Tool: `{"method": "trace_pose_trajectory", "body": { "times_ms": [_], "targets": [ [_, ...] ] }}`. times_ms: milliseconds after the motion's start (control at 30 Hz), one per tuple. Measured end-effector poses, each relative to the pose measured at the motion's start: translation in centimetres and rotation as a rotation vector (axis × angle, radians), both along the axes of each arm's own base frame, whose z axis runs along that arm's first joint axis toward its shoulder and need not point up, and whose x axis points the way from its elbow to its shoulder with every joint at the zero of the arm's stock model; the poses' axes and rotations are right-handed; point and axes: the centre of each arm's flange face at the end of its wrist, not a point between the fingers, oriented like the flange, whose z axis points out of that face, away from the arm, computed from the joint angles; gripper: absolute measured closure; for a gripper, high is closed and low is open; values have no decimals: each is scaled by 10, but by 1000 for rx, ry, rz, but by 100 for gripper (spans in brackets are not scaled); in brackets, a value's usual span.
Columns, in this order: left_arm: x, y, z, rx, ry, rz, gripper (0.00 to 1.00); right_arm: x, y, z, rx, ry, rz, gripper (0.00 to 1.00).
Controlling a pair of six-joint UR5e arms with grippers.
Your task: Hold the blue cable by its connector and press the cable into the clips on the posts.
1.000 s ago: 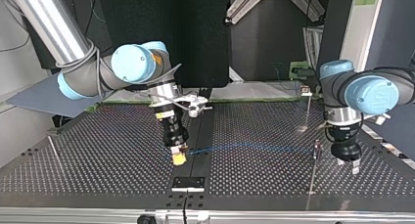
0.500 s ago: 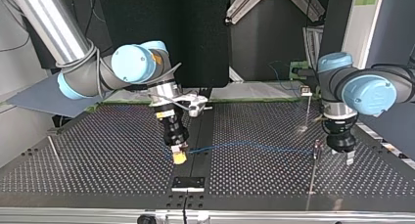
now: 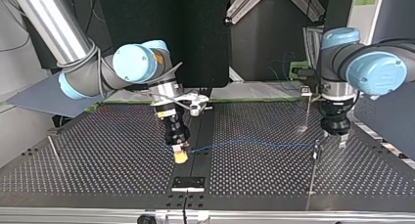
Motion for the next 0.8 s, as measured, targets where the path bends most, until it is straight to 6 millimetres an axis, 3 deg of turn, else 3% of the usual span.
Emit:
{"method": "trace_pose_trajectory", "body": {
  "times_ms": [800],
  "targets": [
    [-77,-30,71,51,-53,-153,1,0,1,-2,5,4,1,98]
  ]
}}
